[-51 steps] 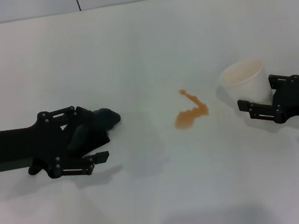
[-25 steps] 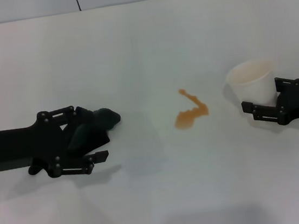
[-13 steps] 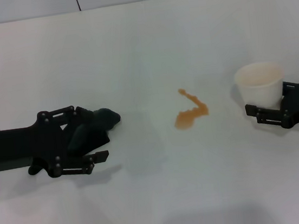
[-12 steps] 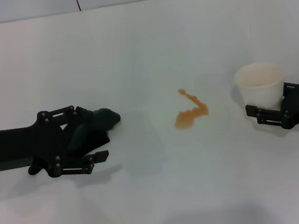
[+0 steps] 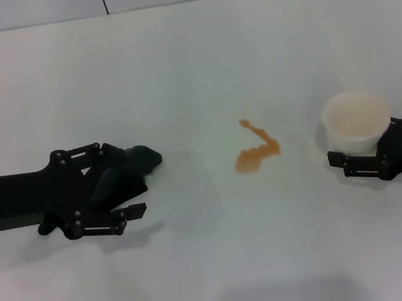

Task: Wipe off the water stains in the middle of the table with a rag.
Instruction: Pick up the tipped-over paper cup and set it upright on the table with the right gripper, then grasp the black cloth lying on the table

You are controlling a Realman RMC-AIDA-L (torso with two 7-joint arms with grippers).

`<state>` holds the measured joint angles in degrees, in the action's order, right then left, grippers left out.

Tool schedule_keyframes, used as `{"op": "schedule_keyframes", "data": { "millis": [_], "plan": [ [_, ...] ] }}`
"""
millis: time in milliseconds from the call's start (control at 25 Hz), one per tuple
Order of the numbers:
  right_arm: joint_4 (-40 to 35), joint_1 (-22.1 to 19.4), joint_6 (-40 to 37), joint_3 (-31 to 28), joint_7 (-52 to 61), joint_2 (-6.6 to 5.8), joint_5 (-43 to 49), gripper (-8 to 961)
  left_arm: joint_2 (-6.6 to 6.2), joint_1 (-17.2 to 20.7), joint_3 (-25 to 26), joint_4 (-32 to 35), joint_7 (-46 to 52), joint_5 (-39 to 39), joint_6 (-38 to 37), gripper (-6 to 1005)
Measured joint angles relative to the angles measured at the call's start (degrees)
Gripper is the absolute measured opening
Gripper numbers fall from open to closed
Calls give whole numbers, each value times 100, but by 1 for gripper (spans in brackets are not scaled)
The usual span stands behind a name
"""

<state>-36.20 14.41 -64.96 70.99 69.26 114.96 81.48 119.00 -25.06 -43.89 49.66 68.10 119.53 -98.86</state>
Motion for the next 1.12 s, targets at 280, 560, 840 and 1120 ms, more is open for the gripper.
{"op": "schedule_keyframes", "data": {
  "millis": [280, 560, 840, 1120],
  "plan": [
    [-9, -96, -22, -21, 1, -8, 1, 869, 0, 0, -18, 0, 6, 0, -4, 861],
    [-77, -180, -75, -20, 88, -28, 40, 867, 0, -4, -2, 3, 15, -3, -11, 862],
    [-339, -476, -239, -140, 177, -45, 72, 865, 0, 6, 9, 0, 0, -10, -11, 862],
    [-691, -884, -556, -186, 216, -26, 105, 864, 0, 18, 15, 0, -2, -30, -10, 861]
  ]
}}
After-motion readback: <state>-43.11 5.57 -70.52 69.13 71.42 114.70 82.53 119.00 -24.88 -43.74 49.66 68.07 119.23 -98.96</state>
